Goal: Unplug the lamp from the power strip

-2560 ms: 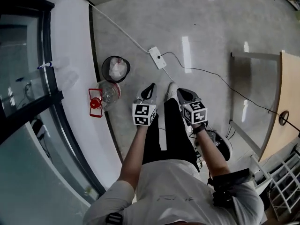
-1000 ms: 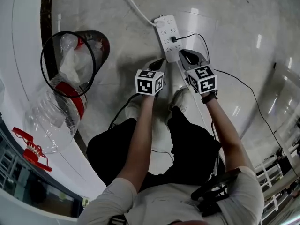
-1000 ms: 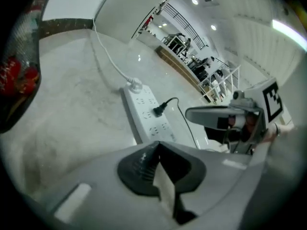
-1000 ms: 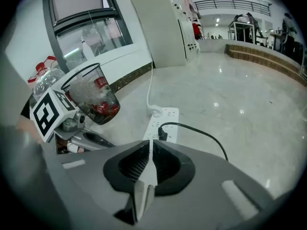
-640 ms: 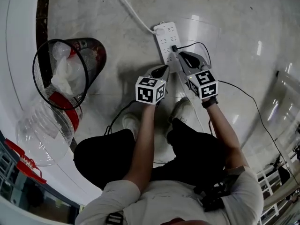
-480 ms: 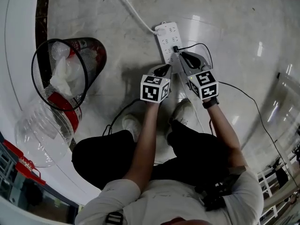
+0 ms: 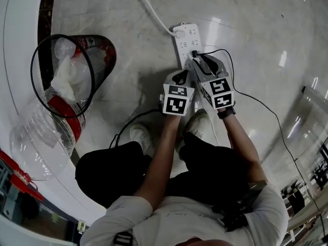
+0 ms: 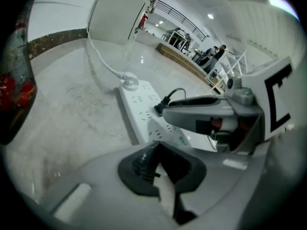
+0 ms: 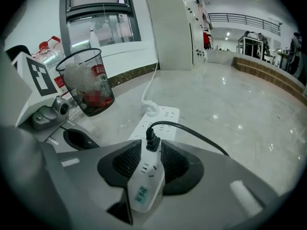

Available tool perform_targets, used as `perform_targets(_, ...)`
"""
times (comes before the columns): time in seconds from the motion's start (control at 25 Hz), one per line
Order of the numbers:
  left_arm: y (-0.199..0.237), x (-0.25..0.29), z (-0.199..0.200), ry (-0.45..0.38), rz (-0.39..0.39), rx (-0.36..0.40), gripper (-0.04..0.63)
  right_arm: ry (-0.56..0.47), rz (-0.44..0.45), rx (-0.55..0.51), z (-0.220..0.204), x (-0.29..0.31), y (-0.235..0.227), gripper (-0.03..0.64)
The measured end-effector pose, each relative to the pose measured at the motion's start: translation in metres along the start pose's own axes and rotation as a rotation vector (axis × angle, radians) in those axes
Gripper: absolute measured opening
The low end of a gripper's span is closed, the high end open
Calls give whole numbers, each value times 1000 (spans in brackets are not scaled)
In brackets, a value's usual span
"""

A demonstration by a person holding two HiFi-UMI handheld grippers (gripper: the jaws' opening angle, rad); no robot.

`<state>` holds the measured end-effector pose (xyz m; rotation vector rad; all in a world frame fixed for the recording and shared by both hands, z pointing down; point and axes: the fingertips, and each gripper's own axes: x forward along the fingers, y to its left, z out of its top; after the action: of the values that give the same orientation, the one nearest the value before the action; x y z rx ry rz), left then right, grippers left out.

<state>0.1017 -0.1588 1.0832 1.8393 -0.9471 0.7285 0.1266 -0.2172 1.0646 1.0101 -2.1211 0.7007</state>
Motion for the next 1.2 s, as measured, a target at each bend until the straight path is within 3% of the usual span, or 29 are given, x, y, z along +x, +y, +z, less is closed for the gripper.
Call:
perform_targets(0.2, -7, -4, 2, -25, -82, -24, 1, -28, -20, 3, 7, 4, 2, 125)
perform_targets(0.48, -9, -1, 2, -10, -79, -5, 0, -18, -83, -17, 11, 15, -5, 107)
perform_targets(0.64, -15, 2, 6, -50, -123, -26, 0, -33, -109, -40, 12, 13, -6, 96)
perform_targets(0.8, -25, 8, 11, -60, -169, -33, 0, -67, -109, -51, 15, 11, -4, 87)
perform_targets(1.2, -29, 9, 11, -36, -157, -8, 0, -109, -54, 3, 17, 4, -6, 58)
